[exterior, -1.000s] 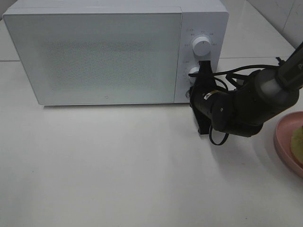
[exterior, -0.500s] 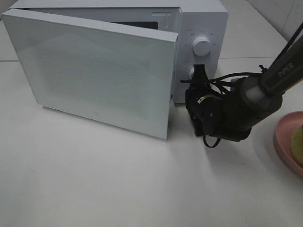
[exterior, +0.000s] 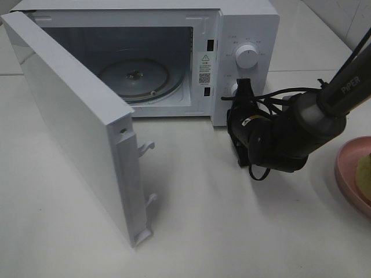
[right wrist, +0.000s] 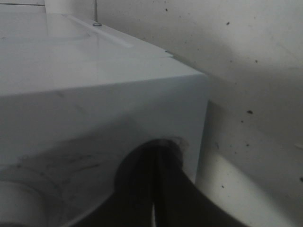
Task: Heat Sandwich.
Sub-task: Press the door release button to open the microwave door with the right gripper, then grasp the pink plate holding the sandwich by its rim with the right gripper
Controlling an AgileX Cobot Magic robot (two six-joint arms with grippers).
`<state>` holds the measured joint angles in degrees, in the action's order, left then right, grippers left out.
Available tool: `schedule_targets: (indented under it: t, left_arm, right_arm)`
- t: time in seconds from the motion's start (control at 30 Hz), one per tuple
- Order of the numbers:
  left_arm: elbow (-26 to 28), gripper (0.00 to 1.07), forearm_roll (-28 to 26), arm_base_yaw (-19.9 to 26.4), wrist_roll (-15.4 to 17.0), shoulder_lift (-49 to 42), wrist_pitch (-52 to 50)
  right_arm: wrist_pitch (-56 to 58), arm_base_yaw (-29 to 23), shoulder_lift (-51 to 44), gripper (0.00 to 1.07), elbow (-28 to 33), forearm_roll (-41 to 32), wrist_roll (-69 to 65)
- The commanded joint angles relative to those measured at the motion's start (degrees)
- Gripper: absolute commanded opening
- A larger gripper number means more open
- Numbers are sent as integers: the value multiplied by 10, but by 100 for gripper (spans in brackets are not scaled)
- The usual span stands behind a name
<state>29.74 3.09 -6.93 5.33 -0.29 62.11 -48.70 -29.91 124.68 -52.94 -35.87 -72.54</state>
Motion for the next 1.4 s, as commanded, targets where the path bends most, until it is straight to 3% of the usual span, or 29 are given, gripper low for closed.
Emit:
schedule_targets:
  t: [0.03, 0.2, 0.33, 0.53, 1.0, 1.4]
  left_arm:
    - [-1, 98, -3, 1, 1, -13, -7]
    - [-1, 98, -3, 1, 1, -13, -7]
    - [-1, 98, -3, 1, 1, -13, -7]
    - [-1, 98, -3, 1, 1, -13, -7]
    - [-1, 98, -3, 1, 1, -13, -7]
    - [-1, 98, -3, 1, 1, -13, -7]
  right_arm:
    - [-69, 19, -19, 0, -37, 34, 7]
    - [-28, 19, -33, 0, -32, 31, 7]
    - [75, 19, -51, 0, -26, 29, -1]
    - [92, 18, -66, 0, -18, 34, -1]
    - [174, 18, -145, 0, 76, 51, -12]
    - [313, 19, -241, 1, 92, 51, 152]
